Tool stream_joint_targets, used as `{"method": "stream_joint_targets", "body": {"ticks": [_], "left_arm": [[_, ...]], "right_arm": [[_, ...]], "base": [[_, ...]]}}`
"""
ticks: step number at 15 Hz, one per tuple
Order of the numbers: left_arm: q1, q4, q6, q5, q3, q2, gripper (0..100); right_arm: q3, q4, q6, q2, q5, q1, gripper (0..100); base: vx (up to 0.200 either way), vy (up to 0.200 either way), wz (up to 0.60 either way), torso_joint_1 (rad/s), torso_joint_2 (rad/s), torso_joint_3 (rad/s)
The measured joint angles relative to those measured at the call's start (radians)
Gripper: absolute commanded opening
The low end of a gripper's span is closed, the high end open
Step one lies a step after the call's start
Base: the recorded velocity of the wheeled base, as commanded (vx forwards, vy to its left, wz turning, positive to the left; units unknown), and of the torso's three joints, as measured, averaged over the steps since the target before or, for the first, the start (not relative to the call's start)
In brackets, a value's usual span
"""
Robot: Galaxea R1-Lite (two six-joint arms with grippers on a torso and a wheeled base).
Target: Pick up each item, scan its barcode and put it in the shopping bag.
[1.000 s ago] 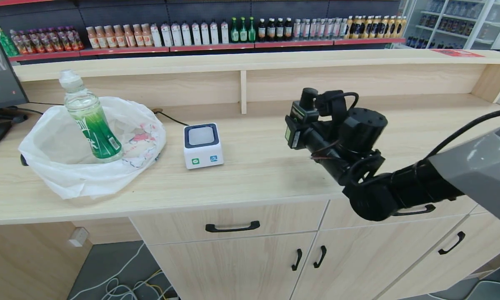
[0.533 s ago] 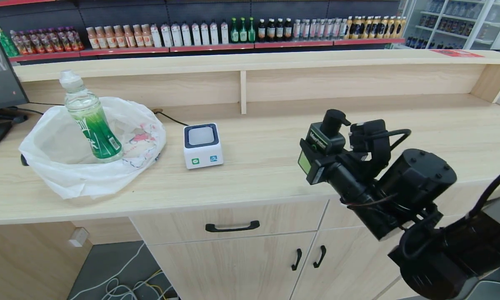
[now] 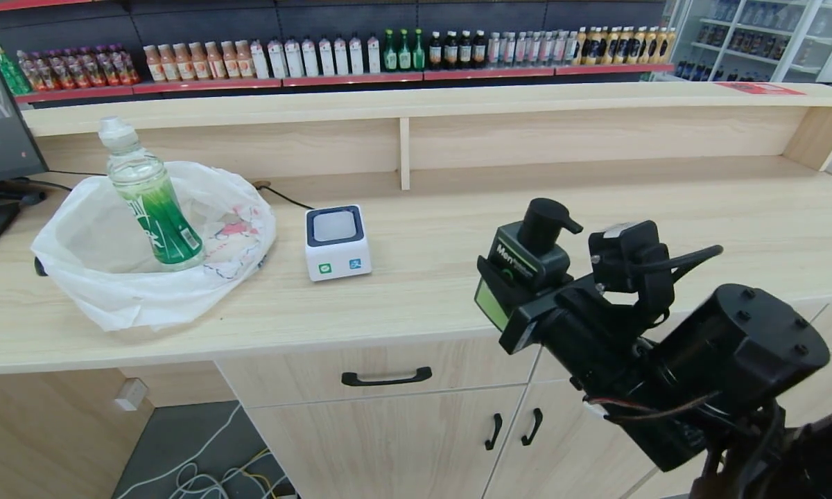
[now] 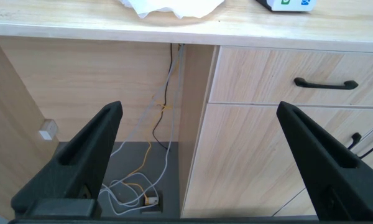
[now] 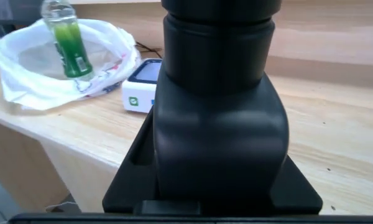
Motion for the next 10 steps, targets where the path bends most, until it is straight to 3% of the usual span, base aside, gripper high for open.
{"method": "stream_joint_targets", "body": {"ticks": [4, 10], "left_arm": [[0.000, 0.000, 0.000, 0.000, 0.000, 0.000, 100], [0.000, 0.000, 0.000, 0.000, 0.000, 0.000, 100]], "right_arm": [[0.017, -0.001, -0.142, -0.033, -0.001, 0.141, 0], [0.047, -0.001, -0.453, -0.051, 0.000, 0.231, 0]], "base": [[0.000, 0.000, 0.00, 0.000, 0.00, 0.000], [0.000, 0.000, 0.00, 0.000, 0.00, 0.000]]}}
